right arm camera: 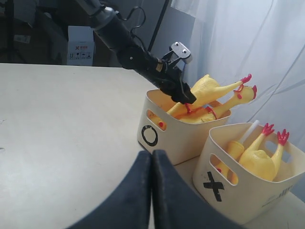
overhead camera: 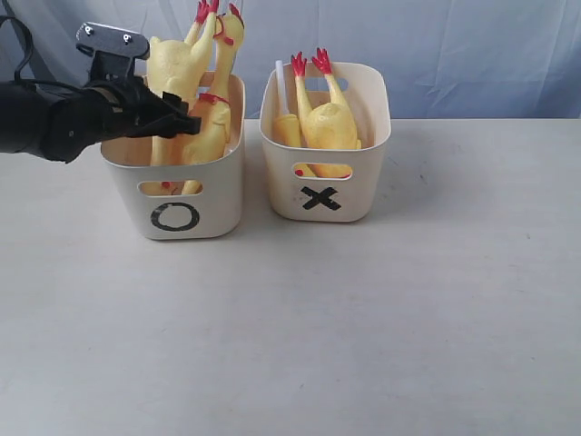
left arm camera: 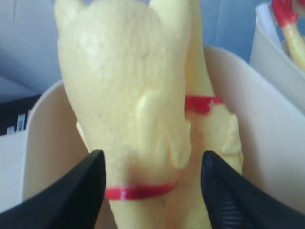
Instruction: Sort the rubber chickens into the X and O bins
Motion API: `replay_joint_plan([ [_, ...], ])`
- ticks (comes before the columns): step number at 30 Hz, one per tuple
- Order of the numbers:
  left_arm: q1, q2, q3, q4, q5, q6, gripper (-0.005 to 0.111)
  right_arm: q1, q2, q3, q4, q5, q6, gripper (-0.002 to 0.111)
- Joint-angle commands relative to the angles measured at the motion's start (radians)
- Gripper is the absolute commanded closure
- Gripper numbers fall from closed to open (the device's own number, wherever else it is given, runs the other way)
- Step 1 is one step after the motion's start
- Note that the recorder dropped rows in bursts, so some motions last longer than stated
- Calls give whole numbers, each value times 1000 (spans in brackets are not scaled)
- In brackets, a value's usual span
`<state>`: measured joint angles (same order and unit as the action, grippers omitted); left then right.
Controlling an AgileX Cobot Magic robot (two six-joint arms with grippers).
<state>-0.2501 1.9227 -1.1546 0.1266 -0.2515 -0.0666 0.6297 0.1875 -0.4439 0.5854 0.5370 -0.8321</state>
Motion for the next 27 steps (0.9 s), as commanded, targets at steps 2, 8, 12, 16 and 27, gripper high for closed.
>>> replay_joint_plan([
  [2, 3, -64, -3, -17, -64, 20, 50, -2, -4, 5, 7, -2, -1, 108],
  [8, 3, -141, -3, -17, 18, 90, 54, -2, -4, 5, 7, -2, -1, 108],
  [12, 3, -218, -3, -1, 145, 96, 77, -2, -4, 5, 7, -2, -1, 108],
  [16, 3, -300, -3, 51, 266, 96, 99, -2, -4, 5, 7, -2, -1, 108],
  [27, 3, -509, 74, 73, 487, 101, 107, -2, -4, 5, 5, -37, -1, 108],
])
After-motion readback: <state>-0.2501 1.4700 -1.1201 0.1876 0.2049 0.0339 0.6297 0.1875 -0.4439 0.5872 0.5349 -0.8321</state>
